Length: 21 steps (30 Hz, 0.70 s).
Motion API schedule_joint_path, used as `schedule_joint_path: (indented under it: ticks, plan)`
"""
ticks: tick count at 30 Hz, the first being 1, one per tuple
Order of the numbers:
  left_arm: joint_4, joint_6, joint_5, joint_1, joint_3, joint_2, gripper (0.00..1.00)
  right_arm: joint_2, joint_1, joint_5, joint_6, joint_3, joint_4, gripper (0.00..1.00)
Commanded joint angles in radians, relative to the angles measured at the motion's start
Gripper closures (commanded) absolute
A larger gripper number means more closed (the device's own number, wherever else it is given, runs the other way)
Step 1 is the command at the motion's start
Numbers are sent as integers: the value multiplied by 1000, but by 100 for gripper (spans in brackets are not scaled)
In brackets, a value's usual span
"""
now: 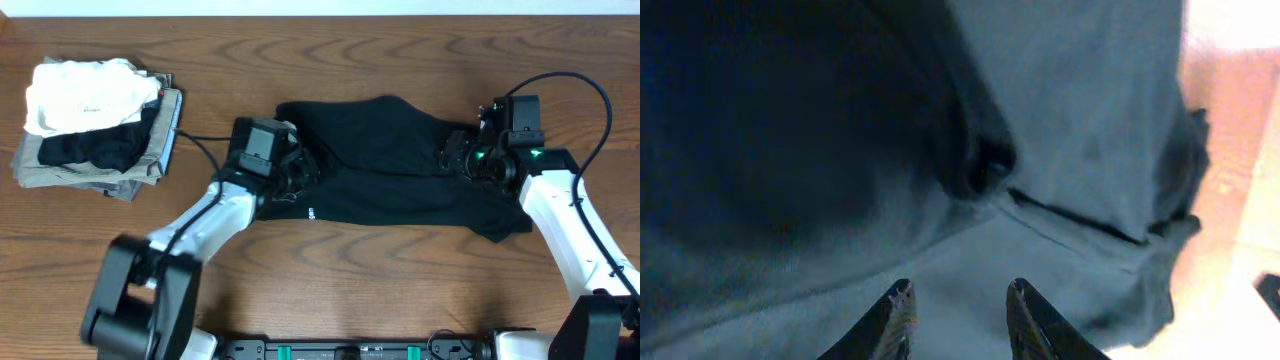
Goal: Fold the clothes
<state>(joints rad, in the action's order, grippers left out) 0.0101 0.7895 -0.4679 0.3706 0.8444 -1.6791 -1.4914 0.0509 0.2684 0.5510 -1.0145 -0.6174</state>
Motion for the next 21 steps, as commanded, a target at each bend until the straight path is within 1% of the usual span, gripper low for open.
schedule_joint_path:
  ticks: [1,6,11,16,21]
  plan:
    - [-40,31,5,-2,11,-68,67,1,8,-11,-11,-6,-16,43]
    - [-161,31,4,-2,11,-126,67,1,8,-21,-18,-6,-18,43]
    - [-267,31,5,-1,11,-129,67,1,8,-26,-18,-6,-18,43]
    - [-297,31,5,3,11,-134,67,1,8,-26,-18,-6,-18,43]
    - [-349,31,8,15,11,-183,67,1,8,-26,-18,-6,-19,43]
